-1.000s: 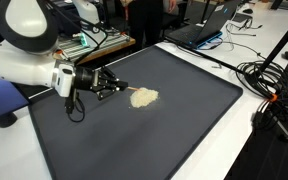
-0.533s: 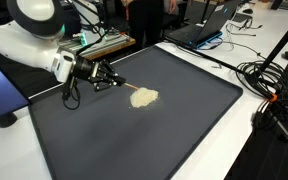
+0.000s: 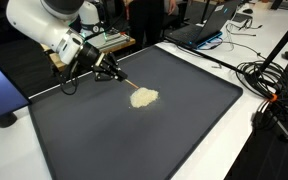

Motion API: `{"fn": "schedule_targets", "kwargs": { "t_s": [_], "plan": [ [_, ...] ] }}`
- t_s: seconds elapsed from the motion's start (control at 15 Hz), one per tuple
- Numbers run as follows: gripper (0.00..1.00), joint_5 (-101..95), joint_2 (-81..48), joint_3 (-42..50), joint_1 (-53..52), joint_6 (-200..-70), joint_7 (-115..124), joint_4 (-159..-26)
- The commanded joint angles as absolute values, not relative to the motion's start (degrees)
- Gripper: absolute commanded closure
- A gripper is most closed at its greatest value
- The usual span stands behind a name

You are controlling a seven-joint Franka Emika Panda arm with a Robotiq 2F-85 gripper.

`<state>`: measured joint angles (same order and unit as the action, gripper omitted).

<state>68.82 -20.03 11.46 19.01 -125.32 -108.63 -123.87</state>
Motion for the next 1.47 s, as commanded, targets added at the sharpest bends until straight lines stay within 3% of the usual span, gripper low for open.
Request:
{"fn": "schedule_targets", "kwargs": {
  "t_s": [0.0,0.47,1.13,1.2,1.27,1.4],
  "plan": [
    [0.97,66.5,-14.0,11.8,13.9,-135.3,-101.8,-128.8],
    [0.97,49.3,-11.0,9.4,6.5,-149.7,-80.1,-131.3],
    [0.97,18.6,-8.6,5.9,5.2,-146.3,-48.5,-129.3],
    [0.97,23.4,-10.3,4.0,7.7,-148.3,-54.3,-129.1],
    [0.87,22.4,-10.1,3.6,7.6,-148.2,-52.7,-129.0],
    [0.87,22.4,-10.3,3.2,8.0,-148.2,-52.9,-129.0]
  ]
}}
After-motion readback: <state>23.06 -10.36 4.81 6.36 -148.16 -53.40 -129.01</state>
